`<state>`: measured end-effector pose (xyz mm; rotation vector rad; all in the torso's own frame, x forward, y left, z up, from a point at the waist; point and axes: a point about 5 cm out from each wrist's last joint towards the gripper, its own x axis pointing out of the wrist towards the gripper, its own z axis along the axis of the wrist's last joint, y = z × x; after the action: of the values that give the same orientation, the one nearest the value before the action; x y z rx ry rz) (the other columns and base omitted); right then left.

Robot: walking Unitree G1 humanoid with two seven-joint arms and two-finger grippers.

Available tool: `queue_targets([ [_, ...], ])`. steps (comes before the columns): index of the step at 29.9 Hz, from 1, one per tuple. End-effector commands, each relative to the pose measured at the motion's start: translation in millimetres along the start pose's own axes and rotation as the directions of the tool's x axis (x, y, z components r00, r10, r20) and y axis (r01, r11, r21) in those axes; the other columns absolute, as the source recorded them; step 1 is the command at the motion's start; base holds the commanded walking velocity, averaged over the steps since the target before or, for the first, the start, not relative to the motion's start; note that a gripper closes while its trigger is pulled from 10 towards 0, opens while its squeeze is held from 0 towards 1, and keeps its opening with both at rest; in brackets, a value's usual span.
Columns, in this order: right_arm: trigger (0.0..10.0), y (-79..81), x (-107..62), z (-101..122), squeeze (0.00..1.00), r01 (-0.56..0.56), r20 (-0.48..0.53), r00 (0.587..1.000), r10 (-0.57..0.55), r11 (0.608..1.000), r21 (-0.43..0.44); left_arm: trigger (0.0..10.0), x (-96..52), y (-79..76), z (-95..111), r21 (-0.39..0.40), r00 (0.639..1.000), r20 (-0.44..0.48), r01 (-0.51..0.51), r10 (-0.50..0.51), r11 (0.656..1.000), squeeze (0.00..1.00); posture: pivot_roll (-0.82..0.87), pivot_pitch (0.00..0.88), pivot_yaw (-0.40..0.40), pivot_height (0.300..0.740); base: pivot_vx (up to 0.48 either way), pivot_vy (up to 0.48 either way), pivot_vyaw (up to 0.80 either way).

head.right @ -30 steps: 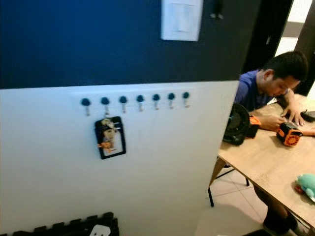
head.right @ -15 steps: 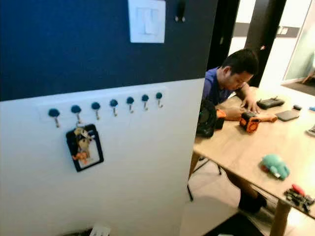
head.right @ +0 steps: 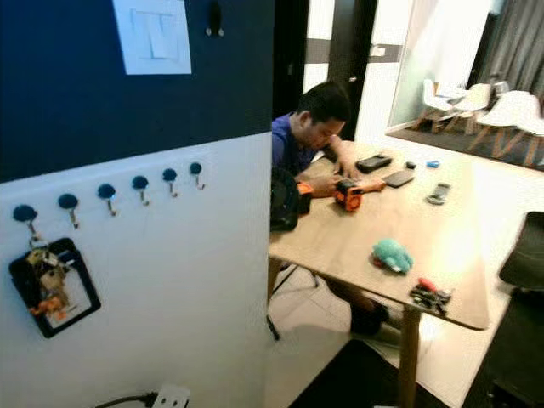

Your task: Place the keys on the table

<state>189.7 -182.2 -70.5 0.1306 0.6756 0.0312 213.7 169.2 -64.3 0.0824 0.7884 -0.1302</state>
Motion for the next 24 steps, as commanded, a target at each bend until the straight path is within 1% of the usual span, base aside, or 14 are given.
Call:
queue_targets([
  [1, 10.0, -0.3, 0.5, 1.4, 0.0, -0.005, 0.001, 1.0, 0.005, 1.0, -0.011, 10.0, 0.4, 1.0, 1.7, 0.011, 1.0, 0.001, 0.001, -0.001, 1.0, 0.0, 0.05, 0.0, 0.011, 0.74, 0.0, 0.0, -0.8],
  [14, 10.0, 0.4, 0.4, 0.7, 0.0, -0.013, -0.002, 1.0, 0.013, 1.0, -0.013, 10.0, 0.1, 0.3, 0.6, 0.008, 1.0, 0.001, 0.005, -0.005, 1.0, 0.0, 0.06, 0.0, 0.008, 0.74, 0.0, 0.0, -0.8],
  [24, 10.0, 0.9, 1.3, 1.9, 0.0, -0.017, -0.004, 1.0, 0.017, 1.0, -0.016, 10.0, 0.1, 1.5, 1.7, -0.012, 1.0, 0.012, -0.004, 0.005, 1.0, 0.0, 0.06, 0.0, 0.002, 0.74, 0.0, 0.0, -0.8],
])
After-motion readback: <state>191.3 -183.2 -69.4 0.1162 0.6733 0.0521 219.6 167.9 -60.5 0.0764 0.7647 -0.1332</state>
